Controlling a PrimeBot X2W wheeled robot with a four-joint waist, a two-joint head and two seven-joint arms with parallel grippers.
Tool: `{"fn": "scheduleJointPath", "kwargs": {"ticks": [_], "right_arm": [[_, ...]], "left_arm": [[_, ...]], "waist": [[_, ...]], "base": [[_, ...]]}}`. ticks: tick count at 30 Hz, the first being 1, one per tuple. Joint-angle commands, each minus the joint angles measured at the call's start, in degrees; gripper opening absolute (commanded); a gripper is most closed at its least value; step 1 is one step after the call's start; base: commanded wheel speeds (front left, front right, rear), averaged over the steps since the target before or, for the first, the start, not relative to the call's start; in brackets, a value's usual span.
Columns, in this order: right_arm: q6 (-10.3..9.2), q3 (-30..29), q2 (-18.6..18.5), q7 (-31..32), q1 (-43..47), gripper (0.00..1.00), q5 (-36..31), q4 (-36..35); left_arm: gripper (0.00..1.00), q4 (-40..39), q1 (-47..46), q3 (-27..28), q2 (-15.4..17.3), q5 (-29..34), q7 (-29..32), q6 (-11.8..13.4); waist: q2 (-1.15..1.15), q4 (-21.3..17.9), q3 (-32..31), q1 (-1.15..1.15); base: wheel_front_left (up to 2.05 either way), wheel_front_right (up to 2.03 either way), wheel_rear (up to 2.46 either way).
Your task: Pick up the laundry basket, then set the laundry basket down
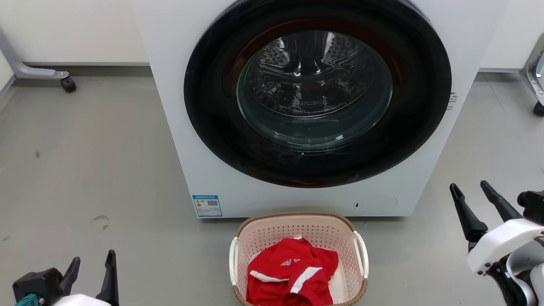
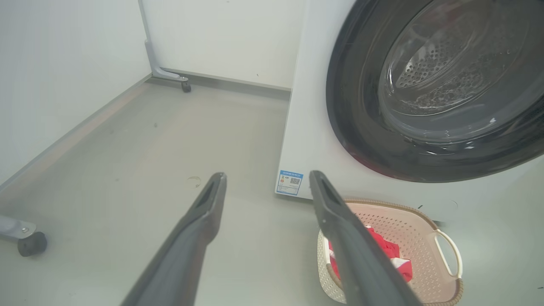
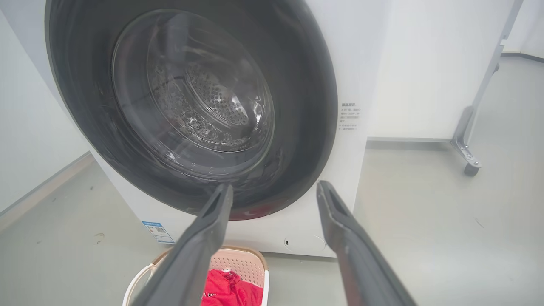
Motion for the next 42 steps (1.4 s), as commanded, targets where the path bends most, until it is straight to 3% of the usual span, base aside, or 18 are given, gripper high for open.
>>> {"fn": "scheduleJointPath", "kwargs": {"ticks": [1,42], "right_arm": [[-0.16,0.4,-0.9,0.4,-0.7,1.00,-0.6,-2.1],[-0.16,-1.2,0.3,2.6,0.8,1.00,-2.3,-4.8]], "left_arm": [[1.00,-1.4,-2.3,2.7,1.9,0.2,-0.3,0.6],[1.00,-1.4,-1.9,2.7,1.8,-0.5,-0.6,1.0]], "waist": [[0.00,0.1,0.0,0.00],[0.00,0.2,-0.2,0.00]], "base": [[0.00,0.00,0.00],[0.00,0.00,0.00]]}}
